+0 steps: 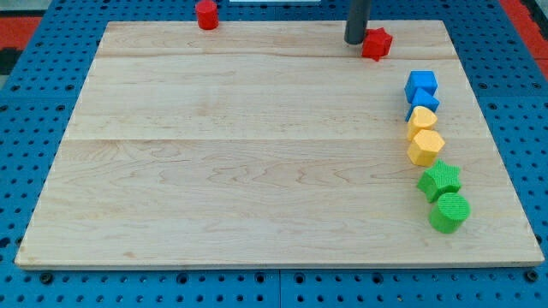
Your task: Push the red star above the cube
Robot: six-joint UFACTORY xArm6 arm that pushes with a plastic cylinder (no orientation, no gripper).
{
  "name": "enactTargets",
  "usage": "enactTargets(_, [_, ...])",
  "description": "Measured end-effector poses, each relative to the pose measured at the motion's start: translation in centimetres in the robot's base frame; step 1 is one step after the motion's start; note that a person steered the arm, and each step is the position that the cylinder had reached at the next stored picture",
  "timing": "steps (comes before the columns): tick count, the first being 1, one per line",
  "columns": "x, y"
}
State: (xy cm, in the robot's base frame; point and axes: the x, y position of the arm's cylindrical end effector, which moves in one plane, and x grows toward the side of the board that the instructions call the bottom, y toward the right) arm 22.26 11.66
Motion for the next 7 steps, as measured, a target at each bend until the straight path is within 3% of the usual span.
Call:
enactTargets(1, [-2.3,0.2])
enactTargets(4, [2.6,3.0])
enactTargets(7, [2.5,6.4])
